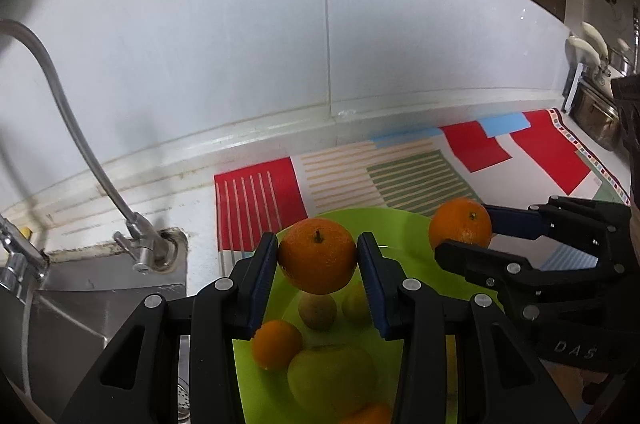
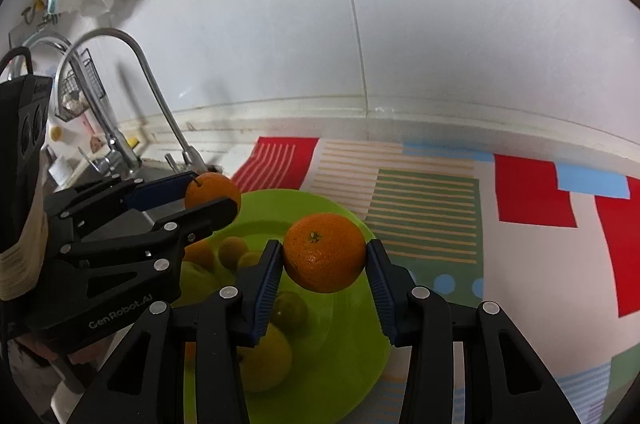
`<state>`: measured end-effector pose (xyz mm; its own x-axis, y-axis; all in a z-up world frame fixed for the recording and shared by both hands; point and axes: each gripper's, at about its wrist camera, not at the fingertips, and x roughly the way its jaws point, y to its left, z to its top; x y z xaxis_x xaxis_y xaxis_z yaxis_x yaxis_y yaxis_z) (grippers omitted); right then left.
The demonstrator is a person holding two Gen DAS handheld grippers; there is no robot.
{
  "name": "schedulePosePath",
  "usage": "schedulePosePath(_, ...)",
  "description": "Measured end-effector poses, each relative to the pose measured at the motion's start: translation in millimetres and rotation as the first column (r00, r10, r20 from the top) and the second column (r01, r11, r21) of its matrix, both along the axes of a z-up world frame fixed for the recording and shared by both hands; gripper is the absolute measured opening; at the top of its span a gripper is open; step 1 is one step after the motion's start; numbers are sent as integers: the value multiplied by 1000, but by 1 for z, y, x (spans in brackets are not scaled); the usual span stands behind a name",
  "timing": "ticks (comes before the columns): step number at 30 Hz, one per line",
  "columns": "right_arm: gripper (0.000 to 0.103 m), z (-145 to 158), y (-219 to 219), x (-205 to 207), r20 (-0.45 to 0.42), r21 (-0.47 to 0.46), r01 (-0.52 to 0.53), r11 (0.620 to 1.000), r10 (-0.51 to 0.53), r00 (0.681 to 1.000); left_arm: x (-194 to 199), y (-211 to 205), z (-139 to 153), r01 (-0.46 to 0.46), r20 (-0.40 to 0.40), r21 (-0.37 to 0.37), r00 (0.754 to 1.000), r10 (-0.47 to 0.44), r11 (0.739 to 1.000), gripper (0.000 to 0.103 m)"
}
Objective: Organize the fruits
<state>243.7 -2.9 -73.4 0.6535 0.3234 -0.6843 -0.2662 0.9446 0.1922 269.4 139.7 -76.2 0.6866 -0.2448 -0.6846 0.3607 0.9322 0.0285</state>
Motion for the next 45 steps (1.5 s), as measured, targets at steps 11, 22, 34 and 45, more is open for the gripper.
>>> schedulePosePath(11, 45, -14, 2, 13, -40, 7, 1, 1000, -1, 999, 14, -2, -10, 15, -66, -32, 998, -17, 999, 49)
schedulePosePath(22, 62, 3, -7, -9, 6, -12, 83, 996, -83, 997, -10, 8, 14, -33, -14, -28, 999, 32, 999, 59)
schedulePosePath(34, 76, 43, -27, -70, 104, -37, 170, 985, -165, 981, -84, 8, 52, -103, 78, -34, 991, 105, 994, 75)
schedulePosePath(45, 84, 73, -53, -148, 189, -66, 237, 969, -221, 957, -168, -3, 78, -160, 172, -32, 972, 163, 987, 93)
